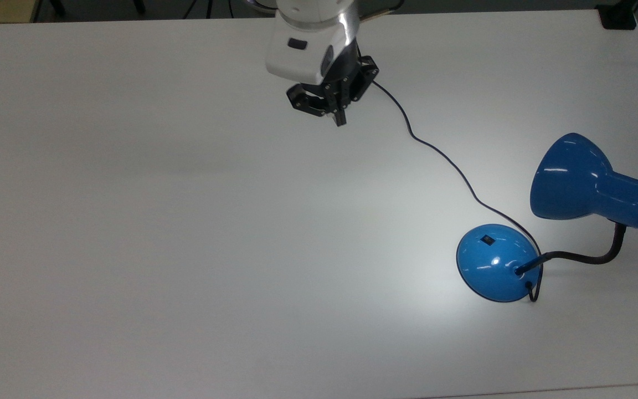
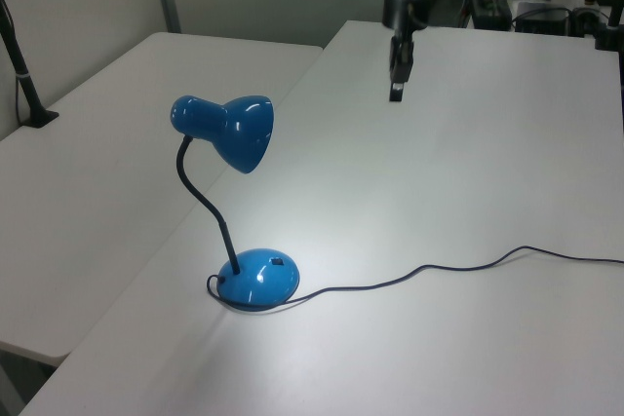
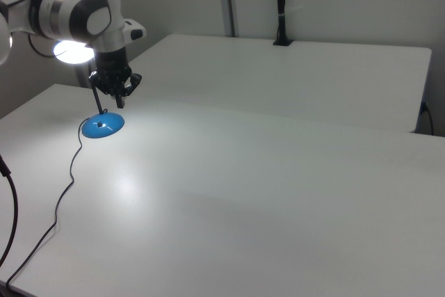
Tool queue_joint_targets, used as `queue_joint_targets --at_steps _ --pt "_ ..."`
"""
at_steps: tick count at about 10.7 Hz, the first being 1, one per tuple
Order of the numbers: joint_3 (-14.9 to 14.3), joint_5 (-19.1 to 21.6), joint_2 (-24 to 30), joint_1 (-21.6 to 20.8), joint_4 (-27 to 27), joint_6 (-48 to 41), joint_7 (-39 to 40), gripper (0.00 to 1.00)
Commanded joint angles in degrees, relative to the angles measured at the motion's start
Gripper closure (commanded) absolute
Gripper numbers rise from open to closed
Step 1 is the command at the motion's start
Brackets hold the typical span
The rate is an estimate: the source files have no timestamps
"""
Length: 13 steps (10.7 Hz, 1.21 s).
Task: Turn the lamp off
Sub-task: 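Move the gripper over toward the blue lamp base, then lower the closed gripper onto the black switch on the lamp base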
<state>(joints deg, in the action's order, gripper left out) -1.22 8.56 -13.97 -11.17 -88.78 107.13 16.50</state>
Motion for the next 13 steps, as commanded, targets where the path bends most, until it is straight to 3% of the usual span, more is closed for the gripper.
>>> queue_joint_targets --at_steps 1,8,11,13 --pt "-0.54 2.85 -5.35 -4.99 0.88 11.39 4.24 1.00" --pt "-0.63 2.86 -22.31 -15.71 8.25 32.25 3.45 1.00" --pt "-0.72 2.95 -26.89 -17.39 13.17 33.57 1.96 1.00" --pt "-0.89 2.86 -28.48 -17.83 13.37 37.44 1.52 1.00"
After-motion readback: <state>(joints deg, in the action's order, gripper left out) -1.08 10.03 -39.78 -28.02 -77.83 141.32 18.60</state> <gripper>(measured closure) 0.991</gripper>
